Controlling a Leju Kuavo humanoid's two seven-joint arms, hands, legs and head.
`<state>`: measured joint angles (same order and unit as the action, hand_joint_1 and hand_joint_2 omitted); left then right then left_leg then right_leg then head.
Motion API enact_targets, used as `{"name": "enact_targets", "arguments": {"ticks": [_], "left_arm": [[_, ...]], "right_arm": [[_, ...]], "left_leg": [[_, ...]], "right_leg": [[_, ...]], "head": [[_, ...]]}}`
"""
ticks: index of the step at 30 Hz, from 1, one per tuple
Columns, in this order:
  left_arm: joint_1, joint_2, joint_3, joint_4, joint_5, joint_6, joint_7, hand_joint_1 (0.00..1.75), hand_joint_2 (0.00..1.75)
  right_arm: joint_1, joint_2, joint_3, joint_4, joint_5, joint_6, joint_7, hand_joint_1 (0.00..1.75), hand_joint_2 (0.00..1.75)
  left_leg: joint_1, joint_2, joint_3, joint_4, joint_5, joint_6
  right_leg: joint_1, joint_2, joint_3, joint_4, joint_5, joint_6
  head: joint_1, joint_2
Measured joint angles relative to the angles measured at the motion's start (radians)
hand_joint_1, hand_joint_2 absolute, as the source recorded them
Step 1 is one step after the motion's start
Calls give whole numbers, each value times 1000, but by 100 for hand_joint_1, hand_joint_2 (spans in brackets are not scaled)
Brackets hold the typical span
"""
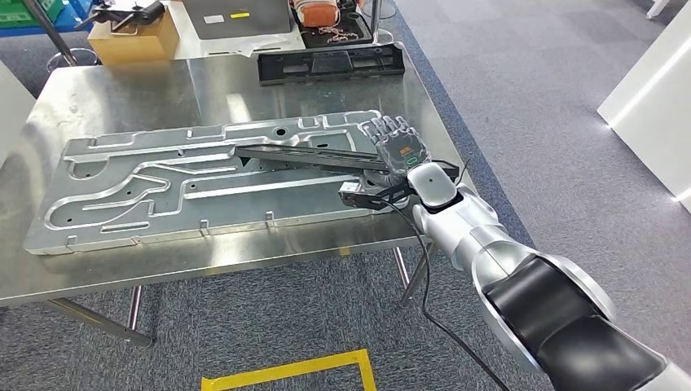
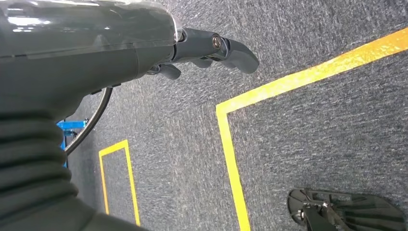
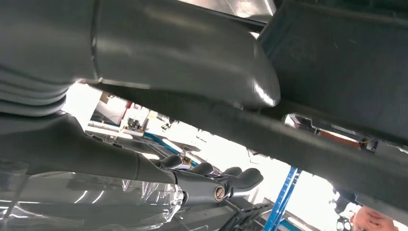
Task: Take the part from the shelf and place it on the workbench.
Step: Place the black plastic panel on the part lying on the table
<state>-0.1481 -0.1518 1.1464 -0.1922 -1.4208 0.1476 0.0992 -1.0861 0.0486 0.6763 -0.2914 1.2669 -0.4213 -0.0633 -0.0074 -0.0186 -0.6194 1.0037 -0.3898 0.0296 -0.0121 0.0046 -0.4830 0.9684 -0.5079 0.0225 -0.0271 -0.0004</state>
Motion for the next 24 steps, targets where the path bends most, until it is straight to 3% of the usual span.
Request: {"name": "enact_targets", "arguments": {"ticks": [10, 17, 24], "left_arm": [[4, 0, 2, 0, 9, -6, 0, 0, 0], [11, -1, 12, 0, 26, -1, -8, 0, 0], [16, -1, 25, 0, 25, -6, -9, 0, 0]], "right_arm": [[24, 9, -61, 0, -67, -5, 3, 0, 0], [51, 75, -138, -34, -127, 52, -74, 0, 0], [66, 131, -138, -139, -93, 140, -95, 0, 0]], "left_leg": [[0, 0, -1, 0, -1, -1], [0, 0, -1, -1, -1, -1], [0, 0, -2, -1, -2, -2]], "right_leg": [[0, 0, 0, 0, -1, 0], [0, 1, -1, 0, -1, -1], [0, 0, -2, 0, -3, -3]], "head": [[0, 0], [0, 0], [0, 0]]}}
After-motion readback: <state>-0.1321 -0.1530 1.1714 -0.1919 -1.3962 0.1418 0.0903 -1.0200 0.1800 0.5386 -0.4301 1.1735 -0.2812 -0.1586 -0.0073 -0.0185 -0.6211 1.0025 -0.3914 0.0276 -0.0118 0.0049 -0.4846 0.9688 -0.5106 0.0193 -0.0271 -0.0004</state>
